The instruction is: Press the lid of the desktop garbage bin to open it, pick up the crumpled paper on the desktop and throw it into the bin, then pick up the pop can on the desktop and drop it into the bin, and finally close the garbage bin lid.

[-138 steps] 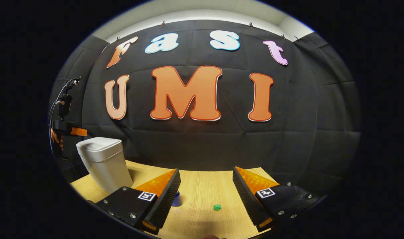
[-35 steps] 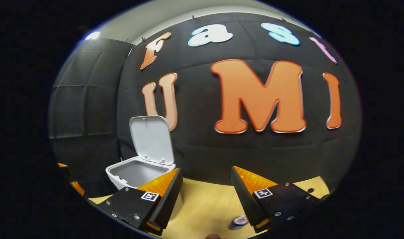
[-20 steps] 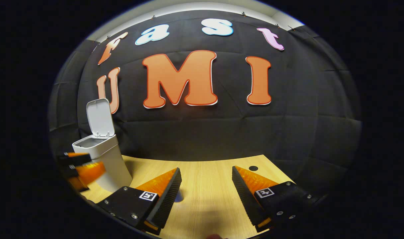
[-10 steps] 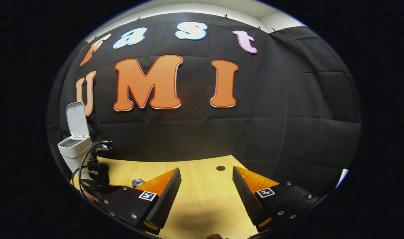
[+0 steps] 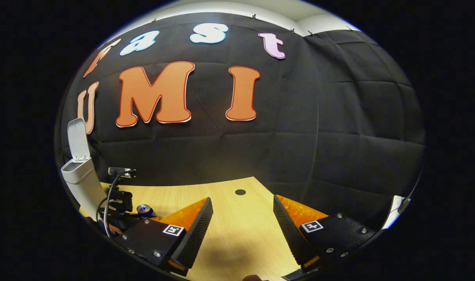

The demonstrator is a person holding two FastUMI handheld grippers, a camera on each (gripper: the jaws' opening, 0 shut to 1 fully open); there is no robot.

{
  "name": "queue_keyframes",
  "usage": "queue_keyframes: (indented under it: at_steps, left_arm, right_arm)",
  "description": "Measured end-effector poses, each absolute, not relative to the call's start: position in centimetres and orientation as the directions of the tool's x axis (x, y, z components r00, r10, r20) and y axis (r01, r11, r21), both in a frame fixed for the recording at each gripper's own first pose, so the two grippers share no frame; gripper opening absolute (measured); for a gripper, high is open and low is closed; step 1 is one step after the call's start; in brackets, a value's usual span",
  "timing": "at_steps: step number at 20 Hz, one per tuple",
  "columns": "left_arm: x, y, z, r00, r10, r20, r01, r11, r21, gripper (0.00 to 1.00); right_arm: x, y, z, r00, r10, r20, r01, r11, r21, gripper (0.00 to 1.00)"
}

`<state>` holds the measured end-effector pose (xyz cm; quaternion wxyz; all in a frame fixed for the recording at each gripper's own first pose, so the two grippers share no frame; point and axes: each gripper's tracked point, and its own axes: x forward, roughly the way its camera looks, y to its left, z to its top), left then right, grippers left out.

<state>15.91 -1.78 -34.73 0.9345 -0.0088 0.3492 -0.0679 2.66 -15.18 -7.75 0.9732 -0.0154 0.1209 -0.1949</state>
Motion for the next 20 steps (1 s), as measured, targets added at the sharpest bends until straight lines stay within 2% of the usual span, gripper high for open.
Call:
queue_keyframes:
  at_steps: [4,9,11,14,17,20]
  left_arm:
    - [16.6,0.5,-27.3,0.854,-0.121,-0.506,0.104,0.993,-0.062,0.77]
    - [14.1,7.7,-16.5,0.919,0.009,-0.393,-0.05,0.994,-0.094,0.77]
    - [13.2,10.4,-11.6,0.946,0.023,-0.323,-0.075,0.986,-0.147,0.77]
    - [11.6,15.5,-6.4,0.949,0.127,-0.289,-0.153,0.986,-0.071,0.77]
    - [12.7,19.2,-4.2,0.945,0.211,-0.25,-0.223,0.975,-0.017,0.76]
    - [12.8,21.5,-4.3,0.925,0.264,-0.273,-0.278,0.961,-0.013,0.77]
  right_arm:
    - [3.9,-12.7,-8.1,0.922,-0.308,-0.234,0.303,0.951,-0.058,0.93]
    - [6.3,-8.0,-8.0,0.958,-0.176,-0.224,0.179,0.984,-0.008,0.93]
    - [7.0,-6.1,-7.7,0.968,-0.126,-0.216,0.131,0.991,0.008,0.93]
    - [7.8,-4.0,-6.9,0.979,-0.075,-0.189,0.08,0.997,0.017,0.93]
    - [8.4,-2.8,-6.5,0.984,-0.046,-0.173,0.052,0.998,0.029,0.93]
    - [8.5,-2.3,-6.7,0.983,-0.033,-0.18,0.04,0.998,0.037,0.93]
